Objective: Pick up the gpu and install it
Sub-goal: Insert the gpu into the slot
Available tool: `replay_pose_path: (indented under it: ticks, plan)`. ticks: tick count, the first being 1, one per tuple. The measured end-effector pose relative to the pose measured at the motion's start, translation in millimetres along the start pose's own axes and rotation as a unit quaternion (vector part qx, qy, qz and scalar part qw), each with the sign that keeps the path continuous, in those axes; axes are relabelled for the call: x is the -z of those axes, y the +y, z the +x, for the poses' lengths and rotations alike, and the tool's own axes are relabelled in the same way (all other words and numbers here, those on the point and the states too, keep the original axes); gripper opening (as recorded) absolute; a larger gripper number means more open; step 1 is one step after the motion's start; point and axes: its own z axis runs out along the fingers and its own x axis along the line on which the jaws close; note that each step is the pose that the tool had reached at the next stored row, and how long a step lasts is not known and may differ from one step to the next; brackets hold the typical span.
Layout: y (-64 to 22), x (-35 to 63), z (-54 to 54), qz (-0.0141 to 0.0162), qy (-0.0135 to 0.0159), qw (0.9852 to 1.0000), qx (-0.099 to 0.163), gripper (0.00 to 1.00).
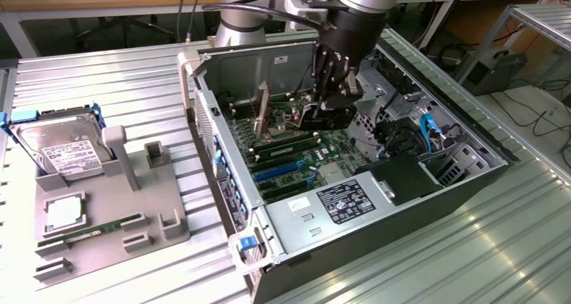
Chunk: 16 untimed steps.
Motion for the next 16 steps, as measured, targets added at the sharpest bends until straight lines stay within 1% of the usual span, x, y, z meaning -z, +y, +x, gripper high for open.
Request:
replay_pose_path:
  ticks: [2, 5, 7, 9, 11, 14, 16]
  plan:
    - [-0.1, -1.4, 0.0, 0.0002, 0.0013, 0.9997, 0.023, 0.26]
    - [-0.2, -5.9, 0.0, 0.0005, 0.0031, 0.9984, 0.056, 0.26]
    - [0.4, -9.6, 0.1, 0.0006, 0.0028, 0.9975, 0.07, 0.26]
    - [2.9, -14.2, 1.0, 0.0005, 0.0017, 0.997, 0.077, 0.26]
    - [6.8, -18.1, 2.8, 0.0005, 0.0009, 0.9969, 0.079, 0.26]
    - [19.2, -26.0, 9.0, 0.0004, 0.0006, 0.9968, 0.08, 0.26]
    - [23.8, -28.8, 11.8, 0.0007, 0.0003, 0.9968, 0.079, 0.26]
